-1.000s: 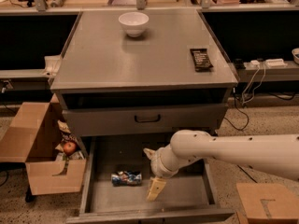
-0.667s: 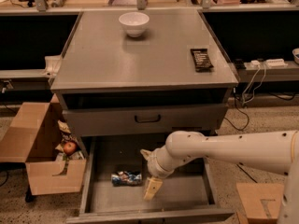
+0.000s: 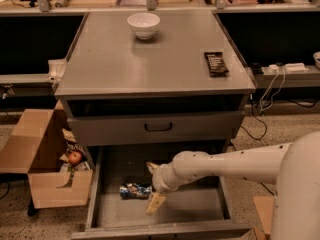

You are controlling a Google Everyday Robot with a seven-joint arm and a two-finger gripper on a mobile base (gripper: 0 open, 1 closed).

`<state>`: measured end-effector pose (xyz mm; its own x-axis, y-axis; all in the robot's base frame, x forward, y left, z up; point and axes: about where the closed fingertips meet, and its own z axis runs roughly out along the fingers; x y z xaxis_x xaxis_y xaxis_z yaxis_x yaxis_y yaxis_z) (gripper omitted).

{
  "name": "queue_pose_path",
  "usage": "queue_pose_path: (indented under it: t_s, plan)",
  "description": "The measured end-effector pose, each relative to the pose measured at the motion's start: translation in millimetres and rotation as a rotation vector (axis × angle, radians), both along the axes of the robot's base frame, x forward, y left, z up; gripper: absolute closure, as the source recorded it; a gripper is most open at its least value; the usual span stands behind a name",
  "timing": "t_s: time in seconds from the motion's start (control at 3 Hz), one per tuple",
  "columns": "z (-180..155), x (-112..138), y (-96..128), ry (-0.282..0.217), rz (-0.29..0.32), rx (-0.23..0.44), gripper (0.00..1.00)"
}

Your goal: Pick redbull can from middle drawer and place on counter

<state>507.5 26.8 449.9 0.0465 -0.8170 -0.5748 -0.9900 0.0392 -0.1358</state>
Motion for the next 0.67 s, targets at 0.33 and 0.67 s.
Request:
queue_pose_path:
  t_s: [0.33,0.67]
  plan:
    - [-22.2,13.9,17.5,-0.006,-0.002,0.015,0.0]
    - [-42.6,22.2,30.0,0.009,0.0,0.03,0.0]
